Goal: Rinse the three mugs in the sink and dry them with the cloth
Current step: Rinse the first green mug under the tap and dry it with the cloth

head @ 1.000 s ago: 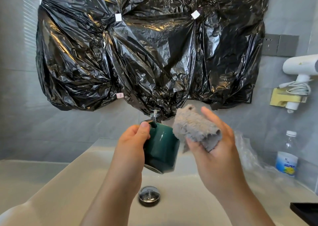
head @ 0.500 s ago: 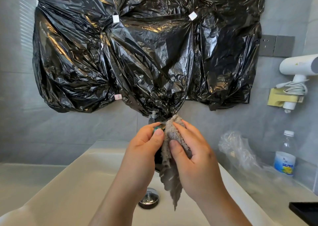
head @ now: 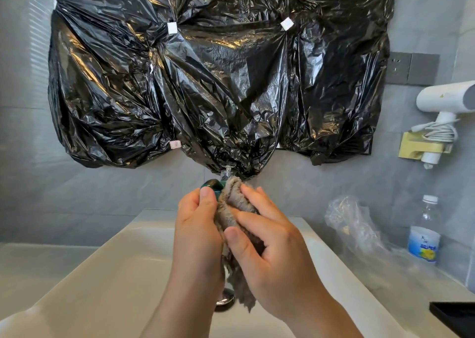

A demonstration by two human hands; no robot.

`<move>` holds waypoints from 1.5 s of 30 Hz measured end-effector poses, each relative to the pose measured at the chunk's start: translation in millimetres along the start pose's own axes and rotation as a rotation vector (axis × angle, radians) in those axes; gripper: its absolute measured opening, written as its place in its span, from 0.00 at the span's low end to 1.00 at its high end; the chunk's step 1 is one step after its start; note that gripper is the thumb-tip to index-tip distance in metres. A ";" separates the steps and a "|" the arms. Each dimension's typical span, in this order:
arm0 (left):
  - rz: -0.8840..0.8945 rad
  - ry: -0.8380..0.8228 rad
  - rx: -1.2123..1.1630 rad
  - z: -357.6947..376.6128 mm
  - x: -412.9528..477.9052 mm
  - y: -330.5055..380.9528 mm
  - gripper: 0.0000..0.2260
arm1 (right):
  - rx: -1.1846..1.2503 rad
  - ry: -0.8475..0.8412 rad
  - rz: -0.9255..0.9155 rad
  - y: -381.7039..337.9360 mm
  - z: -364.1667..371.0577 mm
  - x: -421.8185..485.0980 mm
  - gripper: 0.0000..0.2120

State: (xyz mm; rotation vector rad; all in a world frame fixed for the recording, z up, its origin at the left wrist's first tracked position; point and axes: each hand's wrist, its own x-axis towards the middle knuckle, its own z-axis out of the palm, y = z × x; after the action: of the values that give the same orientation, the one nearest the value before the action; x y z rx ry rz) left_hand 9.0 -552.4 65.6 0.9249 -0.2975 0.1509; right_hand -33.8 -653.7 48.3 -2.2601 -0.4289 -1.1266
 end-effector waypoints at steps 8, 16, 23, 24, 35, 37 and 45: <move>0.178 -0.166 0.299 12.1 -13.6 3.1 0.12 | 0.000 0.099 0.108 13.6 -2.3 5.8 0.25; 0.022 -0.048 0.061 -2.9 1.7 1.9 0.12 | 0.024 -0.056 -0.005 5.8 2.3 2.7 0.23; 0.127 -0.187 0.201 -3.4 0.7 -0.1 0.14 | 0.125 0.075 0.135 11.3 4.8 5.7 0.21; 0.137 -0.197 0.216 -1.5 -1.1 -0.6 0.15 | 0.164 0.105 0.180 13.6 2.9 7.3 0.18; 0.058 -0.213 0.057 -1.4 2.2 2.6 0.12 | 0.103 0.073 0.048 8.0 -0.5 3.6 0.21; 0.078 -0.193 0.043 0.5 2.0 3.5 0.19 | 0.151 0.151 0.117 9.3 -4.2 5.5 0.21; 0.018 -0.078 -0.220 -3.7 9.0 5.2 0.22 | 0.403 0.214 0.274 18.0 -8.5 8.1 0.16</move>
State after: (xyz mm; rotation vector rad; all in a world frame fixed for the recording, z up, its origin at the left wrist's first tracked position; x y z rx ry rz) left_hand 16.9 -546.4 70.4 0.7113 -0.3867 0.0960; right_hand -25.1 -672.8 52.7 -1.7658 -0.2263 -1.0202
